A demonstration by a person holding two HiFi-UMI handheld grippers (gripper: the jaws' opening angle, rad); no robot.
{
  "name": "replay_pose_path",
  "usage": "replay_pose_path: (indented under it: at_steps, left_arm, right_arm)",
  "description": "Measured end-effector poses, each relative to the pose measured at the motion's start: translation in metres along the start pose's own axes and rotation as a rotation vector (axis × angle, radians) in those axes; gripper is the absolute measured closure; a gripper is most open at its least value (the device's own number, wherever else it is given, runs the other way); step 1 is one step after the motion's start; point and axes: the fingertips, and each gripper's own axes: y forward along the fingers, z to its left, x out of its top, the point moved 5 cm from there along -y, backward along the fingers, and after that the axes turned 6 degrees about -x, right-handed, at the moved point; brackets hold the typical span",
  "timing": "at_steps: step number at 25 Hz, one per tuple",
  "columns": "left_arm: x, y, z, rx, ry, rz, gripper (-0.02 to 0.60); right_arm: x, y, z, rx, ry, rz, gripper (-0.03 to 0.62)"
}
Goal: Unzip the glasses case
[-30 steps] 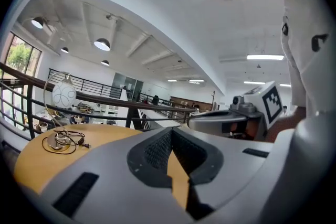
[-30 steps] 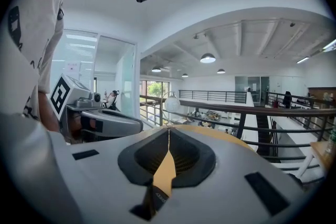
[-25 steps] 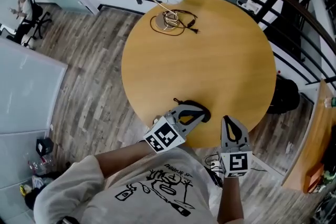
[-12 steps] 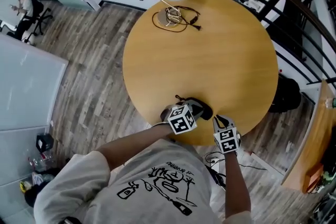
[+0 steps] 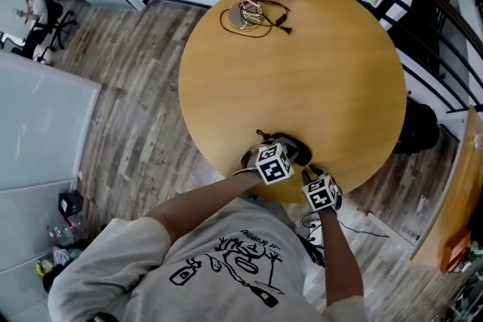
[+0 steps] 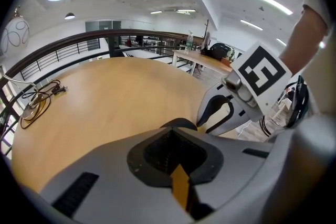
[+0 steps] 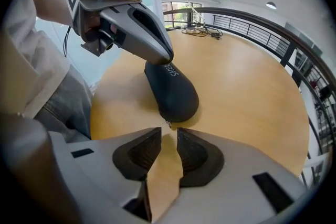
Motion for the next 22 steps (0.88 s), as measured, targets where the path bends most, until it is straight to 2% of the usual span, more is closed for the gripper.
replay_pose_path:
  at_steps: [8, 12, 16, 22]
  left_arm:
    - [-0.01, 0.012, 0.0, -0.003, -0.019, 0.04, 0.575]
    - [-0.012, 0.012, 0.004, -0.037, -0.091, 0.005, 0.575]
    - [-0.011, 0.012, 0.004, -0.038, -0.076, 0.021, 0.575]
    - [-0.01, 0.013, 0.003, -0.038, -0.07, 0.036, 0.575]
  right_arm:
    - [0.005, 0.009, 0.004, -0.034, 0.005, -0.024, 0.5]
    - [0.003, 0.011, 0.006, -0.037, 0.005, -0.02, 0.5]
    - [0.004, 0.015, 0.007, -0.032, 0.042, -0.021, 0.505]
    - [0.004, 0.017, 0.003, -0.035, 0.07, -0.032, 0.554]
